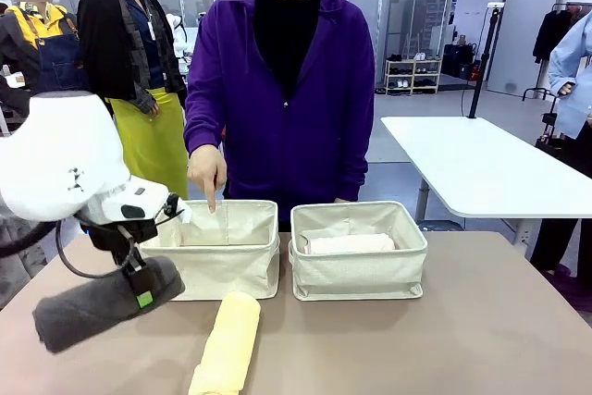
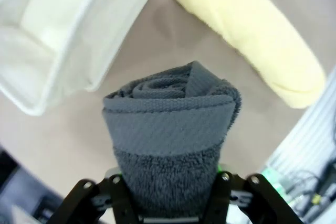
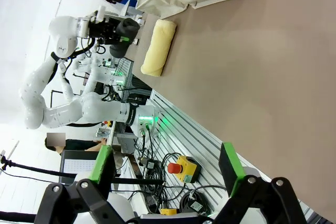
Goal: Divide the towels into two baskets.
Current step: Pick up one hotel-folded towel from the bottom of the table and place it in the Fabric basket indicated by the person.
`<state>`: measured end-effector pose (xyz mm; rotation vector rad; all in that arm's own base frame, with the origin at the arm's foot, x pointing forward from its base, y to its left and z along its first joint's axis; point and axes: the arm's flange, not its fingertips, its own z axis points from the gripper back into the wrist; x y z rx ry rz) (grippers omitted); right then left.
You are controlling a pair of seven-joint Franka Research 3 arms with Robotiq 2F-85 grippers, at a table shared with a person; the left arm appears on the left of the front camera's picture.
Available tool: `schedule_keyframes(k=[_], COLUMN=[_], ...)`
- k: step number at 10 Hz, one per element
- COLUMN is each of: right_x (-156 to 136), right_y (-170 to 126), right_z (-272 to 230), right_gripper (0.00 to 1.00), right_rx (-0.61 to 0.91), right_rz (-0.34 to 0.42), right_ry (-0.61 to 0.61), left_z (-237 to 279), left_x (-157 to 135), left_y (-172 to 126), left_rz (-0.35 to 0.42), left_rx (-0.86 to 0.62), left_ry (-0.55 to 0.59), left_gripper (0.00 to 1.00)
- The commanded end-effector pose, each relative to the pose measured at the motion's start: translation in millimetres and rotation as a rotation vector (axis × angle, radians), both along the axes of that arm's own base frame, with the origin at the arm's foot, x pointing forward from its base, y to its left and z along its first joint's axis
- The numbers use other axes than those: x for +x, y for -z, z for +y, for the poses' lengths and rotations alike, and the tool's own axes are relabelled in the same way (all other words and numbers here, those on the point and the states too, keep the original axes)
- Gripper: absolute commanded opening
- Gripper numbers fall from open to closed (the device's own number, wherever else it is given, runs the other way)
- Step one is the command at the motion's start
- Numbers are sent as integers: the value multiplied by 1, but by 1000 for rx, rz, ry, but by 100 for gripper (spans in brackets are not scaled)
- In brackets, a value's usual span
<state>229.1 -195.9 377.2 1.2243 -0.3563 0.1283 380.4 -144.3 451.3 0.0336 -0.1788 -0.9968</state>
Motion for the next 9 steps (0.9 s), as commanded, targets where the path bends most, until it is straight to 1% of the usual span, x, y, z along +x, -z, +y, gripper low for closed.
schedule_keyframes(k=[1, 3, 4, 5, 7, 8, 9], right_x=[-1, -1, -1, -1, -1, -1, -1], right_y=[-2, -2, -2, -2, -2, -2, -2], right_z=[3, 3, 3, 3, 3, 3, 3], right_gripper=[100, 100, 100, 100, 100, 100, 100], right_rx=[2, 2, 2, 2, 2, 2, 2], right_rz=[-18, -18, -18, -18, -18, -18, -18], right_ry=[5, 5, 5, 5, 5, 5, 5], left_z=[-20, -39, -52, -61, -74, -81, -84], left_x=[-5, 17, 36, 56, 99, 119, 134], left_y=[-42, -66, -80, -88, -86, -80, -73], left_rz=[-140, -242, -291, -300, -315, -319, -295], left_rx=[45, 121, 150, 130, 113, 83, 83], left_ry=[272, 441, 529, 566, 541, 562, 561], left_gripper=[58, 58, 58, 58, 58, 58, 58])
